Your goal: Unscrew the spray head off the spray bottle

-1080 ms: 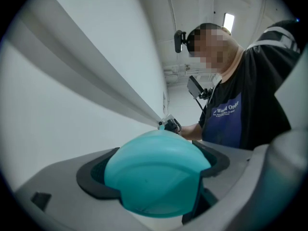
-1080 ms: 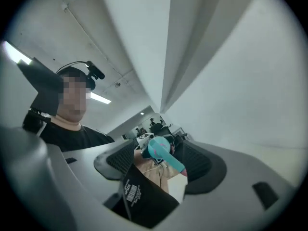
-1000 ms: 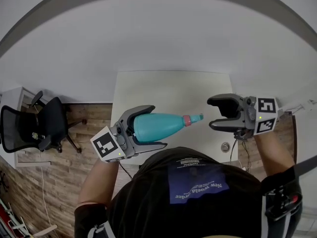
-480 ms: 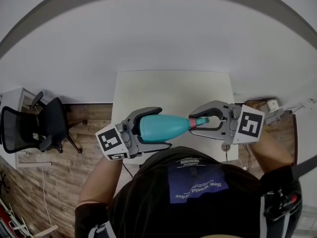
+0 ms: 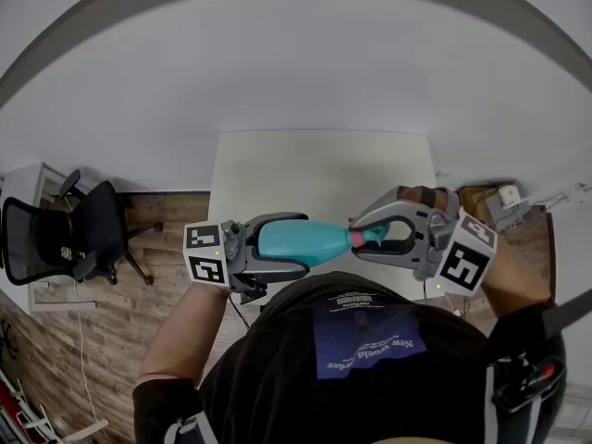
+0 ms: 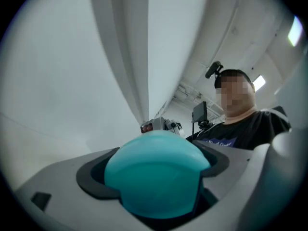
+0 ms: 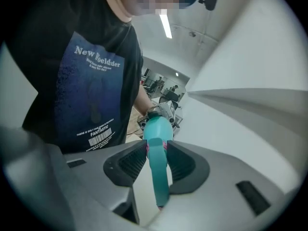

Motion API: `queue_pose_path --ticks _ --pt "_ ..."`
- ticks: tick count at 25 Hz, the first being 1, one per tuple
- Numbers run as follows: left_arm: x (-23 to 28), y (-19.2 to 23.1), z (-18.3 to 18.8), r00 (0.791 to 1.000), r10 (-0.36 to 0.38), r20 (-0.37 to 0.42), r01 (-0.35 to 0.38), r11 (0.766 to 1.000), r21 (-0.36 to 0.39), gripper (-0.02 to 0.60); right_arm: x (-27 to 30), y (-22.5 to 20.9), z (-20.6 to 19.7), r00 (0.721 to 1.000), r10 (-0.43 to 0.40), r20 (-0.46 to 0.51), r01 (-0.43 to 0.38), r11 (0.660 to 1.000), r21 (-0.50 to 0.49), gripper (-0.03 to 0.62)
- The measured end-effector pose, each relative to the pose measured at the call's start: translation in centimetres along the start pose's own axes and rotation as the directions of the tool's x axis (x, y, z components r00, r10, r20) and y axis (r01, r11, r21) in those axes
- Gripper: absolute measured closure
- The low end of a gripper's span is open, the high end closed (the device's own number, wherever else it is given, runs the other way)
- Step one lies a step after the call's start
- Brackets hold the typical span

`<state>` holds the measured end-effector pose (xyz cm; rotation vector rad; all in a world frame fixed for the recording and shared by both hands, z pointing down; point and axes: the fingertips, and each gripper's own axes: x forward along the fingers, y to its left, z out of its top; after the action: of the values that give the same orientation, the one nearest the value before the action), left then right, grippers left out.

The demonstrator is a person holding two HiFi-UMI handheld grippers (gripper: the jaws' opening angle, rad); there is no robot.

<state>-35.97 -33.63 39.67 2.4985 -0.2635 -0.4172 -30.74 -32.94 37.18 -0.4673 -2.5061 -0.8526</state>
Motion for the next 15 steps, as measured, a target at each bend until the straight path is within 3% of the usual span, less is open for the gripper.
queue_pose_path --ticks 6,11,15 --pt "-0.3 -0.4 -1.0 0.997 -0.075 0.029 0.079 0.977 -0.199 0.107 0.2 1.0 0.5 0.999 0.009 -0.033 -0.014 0.988 -0.152 0.468" --pt "-1.0 -0.2 -1.8 0.988 -0.127 0.089 0.151 0.921 -0.358 0.107 0.8 1.6 0.5 0.996 0.001 -0.088 -0.026 0.958 -0.285 0.468" --pt "-1.5 0.1 -2.5 0.986 -0.117 0.121 0.156 0.902 -0.403 0.107 0.8 1.5 0.2 0.995 0.012 -0.097 -0.041 0.951 -0.306 0.468"
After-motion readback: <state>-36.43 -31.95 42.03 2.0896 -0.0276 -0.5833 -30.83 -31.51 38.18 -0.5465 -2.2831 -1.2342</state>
